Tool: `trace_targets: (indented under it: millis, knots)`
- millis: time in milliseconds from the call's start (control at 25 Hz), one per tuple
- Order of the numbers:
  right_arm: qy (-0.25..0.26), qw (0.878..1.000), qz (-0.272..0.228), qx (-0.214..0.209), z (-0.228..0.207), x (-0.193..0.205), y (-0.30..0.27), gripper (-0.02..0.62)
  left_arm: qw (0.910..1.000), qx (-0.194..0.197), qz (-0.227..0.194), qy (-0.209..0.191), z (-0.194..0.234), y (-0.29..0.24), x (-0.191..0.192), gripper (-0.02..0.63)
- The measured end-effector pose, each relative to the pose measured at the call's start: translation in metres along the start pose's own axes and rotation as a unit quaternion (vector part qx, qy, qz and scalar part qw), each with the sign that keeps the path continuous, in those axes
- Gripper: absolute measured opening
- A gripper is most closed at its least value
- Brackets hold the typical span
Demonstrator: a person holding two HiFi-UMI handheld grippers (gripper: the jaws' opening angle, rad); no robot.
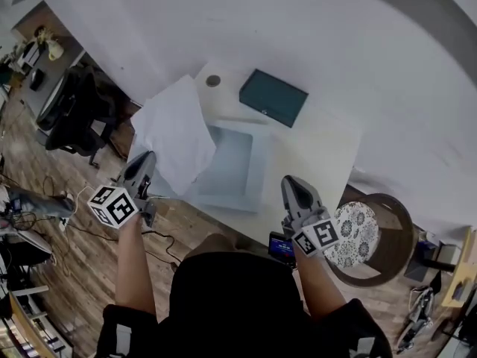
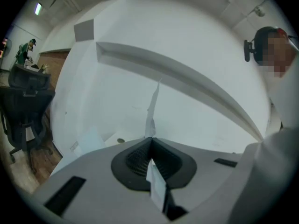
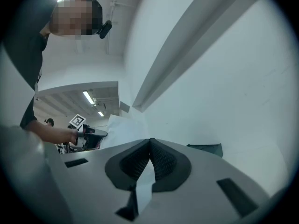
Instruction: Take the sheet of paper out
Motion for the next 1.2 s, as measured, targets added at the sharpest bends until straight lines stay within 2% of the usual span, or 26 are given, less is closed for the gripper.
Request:
trace_targets:
  millis: [120, 280, 480, 640, 880, 1000, 1200]
  knots:
    - [0.024, 1.0, -0.014, 0.01, 0.013, -0.017, 0.011, 0.011, 0.9979, -0.002, -0.062, -0.017, -0.01, 0.017, 0.001, 0.003]
    - [0.071, 0.997, -0.023, 0.031, 0.042, -0.033, 0.031, 0.011, 0.9906, -0.004, -0.132, -0.036, -0.022, 0.046, 0.014, 0.003]
    - [0.1, 0.992, -0.026, 0.076, 0.089, -0.033, 0.069, 0.011, 0.9805, -0.02, -0.187, -0.057, -0.036, 0.099, 0.048, 0.003]
    - [0.105, 0.989, -0.033, 0.102, 0.132, -0.022, 0.1, 0.011, 0.9744, -0.038, -0.207, -0.079, -0.049, 0.151, 0.079, 0.003]
    - [0.112, 0.987, -0.024, 0.113, 0.201, 0.001, 0.153, 0.011, 0.9747, -0.028, -0.189, -0.116, -0.073, 0.214, 0.13, 0.003]
    - [0.115, 0.986, -0.021, 0.118, 0.229, 0.01, 0.18, 0.011, 0.9761, -0.015, -0.185, -0.113, -0.086, 0.238, 0.154, 0.003]
    - [0.128, 0.983, -0.012, 0.133, 0.263, 0.022, 0.214, 0.011, 0.9802, -0.012, -0.178, -0.085, -0.102, 0.267, 0.187, 0.003]
Point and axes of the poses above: the fingertips, and each gripper's own axes: y backward along the fingers, z to its left, x out of its underside, the point moved 8 cm from there along y, backward along the fingers, and after that the axes turned 9 degrees about z, right-handed, at the moved point
